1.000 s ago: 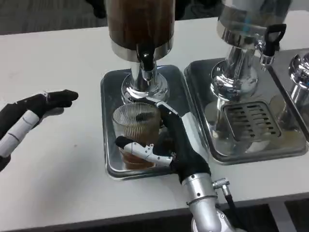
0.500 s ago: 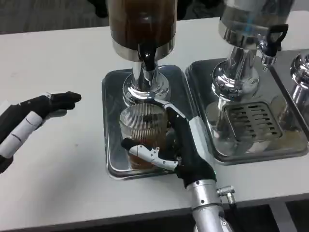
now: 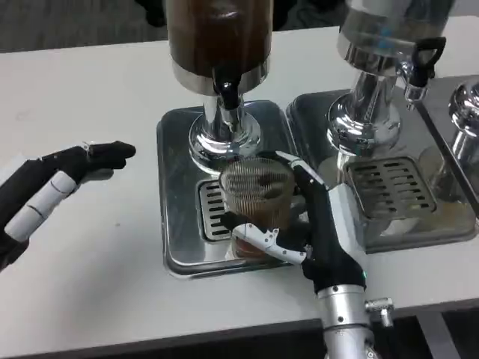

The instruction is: Grasp the cup under the faucet to collect the drink, then remove the cup.

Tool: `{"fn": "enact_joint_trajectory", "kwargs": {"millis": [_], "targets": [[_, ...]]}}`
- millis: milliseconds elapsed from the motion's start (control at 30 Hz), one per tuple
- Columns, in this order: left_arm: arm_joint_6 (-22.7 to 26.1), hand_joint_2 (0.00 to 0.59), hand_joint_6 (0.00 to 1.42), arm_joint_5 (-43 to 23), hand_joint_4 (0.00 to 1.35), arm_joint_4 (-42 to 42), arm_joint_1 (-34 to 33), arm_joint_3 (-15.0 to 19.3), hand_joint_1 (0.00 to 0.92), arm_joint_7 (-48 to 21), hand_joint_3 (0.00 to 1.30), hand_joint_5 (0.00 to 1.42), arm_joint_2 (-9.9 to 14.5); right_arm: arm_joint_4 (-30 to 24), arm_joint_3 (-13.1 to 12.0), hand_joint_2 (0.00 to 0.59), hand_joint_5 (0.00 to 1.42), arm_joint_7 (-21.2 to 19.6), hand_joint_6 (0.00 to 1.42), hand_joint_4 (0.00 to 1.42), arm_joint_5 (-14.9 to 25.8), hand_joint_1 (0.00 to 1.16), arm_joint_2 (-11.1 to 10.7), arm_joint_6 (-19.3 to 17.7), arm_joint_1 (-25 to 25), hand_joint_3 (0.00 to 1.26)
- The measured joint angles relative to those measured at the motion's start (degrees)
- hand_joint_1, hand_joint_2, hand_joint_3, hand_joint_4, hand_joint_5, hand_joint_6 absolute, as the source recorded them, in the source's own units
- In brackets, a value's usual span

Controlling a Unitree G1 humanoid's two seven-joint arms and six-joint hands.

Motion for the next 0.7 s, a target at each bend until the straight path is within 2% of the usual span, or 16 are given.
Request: {"fn": "enact_joint_trajectory", "kwargs": {"millis": [433,700], "targets": [[-1.25,0.164,0.21,0.41,0.21,-0.12,-0.49,-1.86,0.0,-0.01,0.34,0.19,-0.44,-4.72,-0.9,0.105,1.08,-3.01,1.42,0.86,-0.58,1.0,-1.33,-0.01,3.24,0.66],[-2.55,0.164,0.21,1.3,0.2,-1.14,-0.48,-2.18,0.0,0.0,0.34,0.19,-0.87,-10.86,-2.15,0.093,1.08,-4.26,1.42,0.89,-1.6,1.01,-2.36,-0.33,5.76,0.69]]}}
